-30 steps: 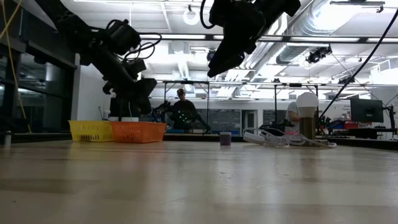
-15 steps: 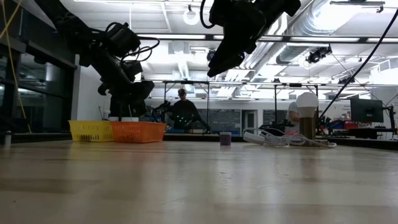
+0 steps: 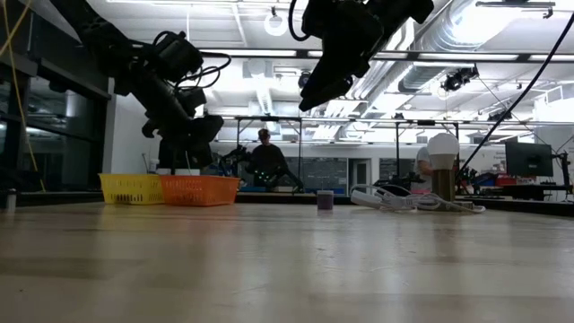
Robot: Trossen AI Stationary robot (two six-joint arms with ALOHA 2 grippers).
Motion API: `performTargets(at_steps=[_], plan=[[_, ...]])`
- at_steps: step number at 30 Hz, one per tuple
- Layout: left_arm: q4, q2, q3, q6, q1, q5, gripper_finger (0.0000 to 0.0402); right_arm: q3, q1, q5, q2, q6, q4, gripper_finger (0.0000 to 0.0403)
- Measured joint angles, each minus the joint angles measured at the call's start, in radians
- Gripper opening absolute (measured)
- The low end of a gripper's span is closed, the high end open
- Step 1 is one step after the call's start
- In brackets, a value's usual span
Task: Pick & Place Office items
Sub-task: Put the black adapter into the orange basket
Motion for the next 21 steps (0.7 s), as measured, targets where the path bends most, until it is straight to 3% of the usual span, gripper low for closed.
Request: performTargets(at_steps=[21], plan=[[0.05, 0.0, 0.0, -0.045, 0.0, -0.028, 0.015, 0.0, 0.0, 0.0, 0.0, -0.001, 0.0, 0.0247]])
